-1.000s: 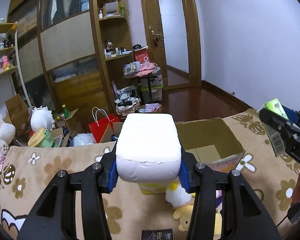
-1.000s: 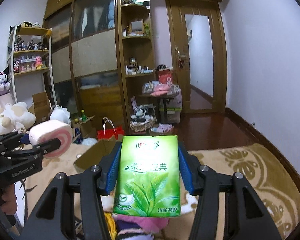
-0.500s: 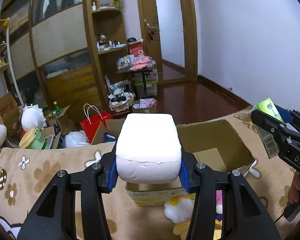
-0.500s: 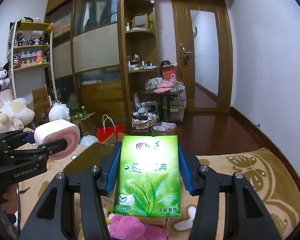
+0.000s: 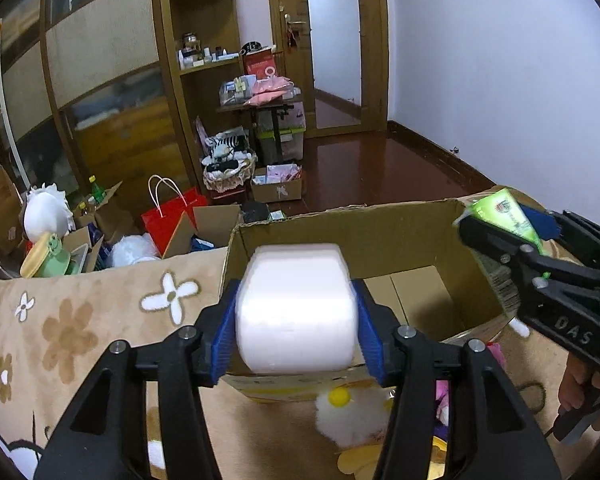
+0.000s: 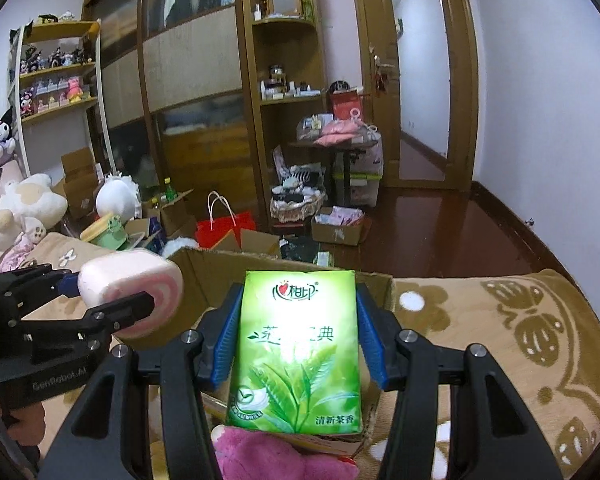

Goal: Organize soft objects
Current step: 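Carry both items into the box and open both tools to release them, then move both tools back toward the remaining items on the bed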

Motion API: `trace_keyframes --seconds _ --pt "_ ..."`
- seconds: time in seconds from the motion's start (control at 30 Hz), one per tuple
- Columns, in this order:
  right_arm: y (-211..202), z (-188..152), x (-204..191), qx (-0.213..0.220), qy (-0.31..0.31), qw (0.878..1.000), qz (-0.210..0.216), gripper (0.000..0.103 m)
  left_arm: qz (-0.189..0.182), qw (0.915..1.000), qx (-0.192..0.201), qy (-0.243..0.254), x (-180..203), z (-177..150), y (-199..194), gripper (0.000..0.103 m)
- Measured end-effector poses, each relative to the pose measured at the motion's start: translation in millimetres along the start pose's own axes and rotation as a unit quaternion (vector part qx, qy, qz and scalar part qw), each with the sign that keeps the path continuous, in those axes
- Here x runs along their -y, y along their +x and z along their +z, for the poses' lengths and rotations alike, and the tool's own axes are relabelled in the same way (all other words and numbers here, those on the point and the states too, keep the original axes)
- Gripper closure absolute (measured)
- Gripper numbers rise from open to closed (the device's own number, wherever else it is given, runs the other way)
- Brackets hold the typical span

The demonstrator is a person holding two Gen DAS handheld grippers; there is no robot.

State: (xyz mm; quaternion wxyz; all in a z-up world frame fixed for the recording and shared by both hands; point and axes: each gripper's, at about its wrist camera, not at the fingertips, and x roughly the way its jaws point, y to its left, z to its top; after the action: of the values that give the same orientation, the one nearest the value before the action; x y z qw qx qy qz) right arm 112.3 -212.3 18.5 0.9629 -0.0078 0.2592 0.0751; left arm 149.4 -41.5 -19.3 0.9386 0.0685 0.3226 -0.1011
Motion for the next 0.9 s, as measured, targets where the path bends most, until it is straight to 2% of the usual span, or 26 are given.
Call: trace_keyframes --seconds 0.1,0.3,0.37,0.43,0.5,0.57,0.63,0.77,0.9 --pt "7 -3 0 -0.014 0.0 1.0 0.002 0.047 -0.004 1.0 0.007 -0.004 -1 -1 -2 0.037" --pt "10 -7 2 -0.024 0.011 1.0 0.009 0.046 -0.003 0.9998 -0.007 -0.017 -8 -3 0 0.033" --pt "8 -6 2 -0.021 0.016 1.0 0.011 0.04 0.0 0.9997 -0.01 -0.02 -11 -4 -1 0.029" --pt "4 -5 3 -0.014 0.025 1.0 0.01 0.022 0.005 0.9997 -0.012 -0.021 -12 -5 -3 0.026" --pt "-1 -3 3 -0.008 0.029 0.999 0.011 0.021 0.005 0.9997 -0.013 -0.021 -13 -5 -7 0.025" --pt "-7 -2 1 -0.009 0.03 0.999 0.009 0.015 0.004 0.9996 -0.016 -0.023 -13 -6 -10 0.023" --pt "-15 0 0 -0.006 0.03 1.0 0.006 0.006 0.006 0.9995 -0.021 -0.023 -13 -7 -14 0.011" --pt "-34 2 -1 0.0 0.035 0.999 -0.001 0.0 0.015 0.9994 -0.029 -0.015 -11 -12 -22 0.01" --pt "-50 1 -1 0.003 0.04 0.999 -0.002 0.0 0.013 0.9991 -0.033 -0.023 -14 -19 -35 0.01"
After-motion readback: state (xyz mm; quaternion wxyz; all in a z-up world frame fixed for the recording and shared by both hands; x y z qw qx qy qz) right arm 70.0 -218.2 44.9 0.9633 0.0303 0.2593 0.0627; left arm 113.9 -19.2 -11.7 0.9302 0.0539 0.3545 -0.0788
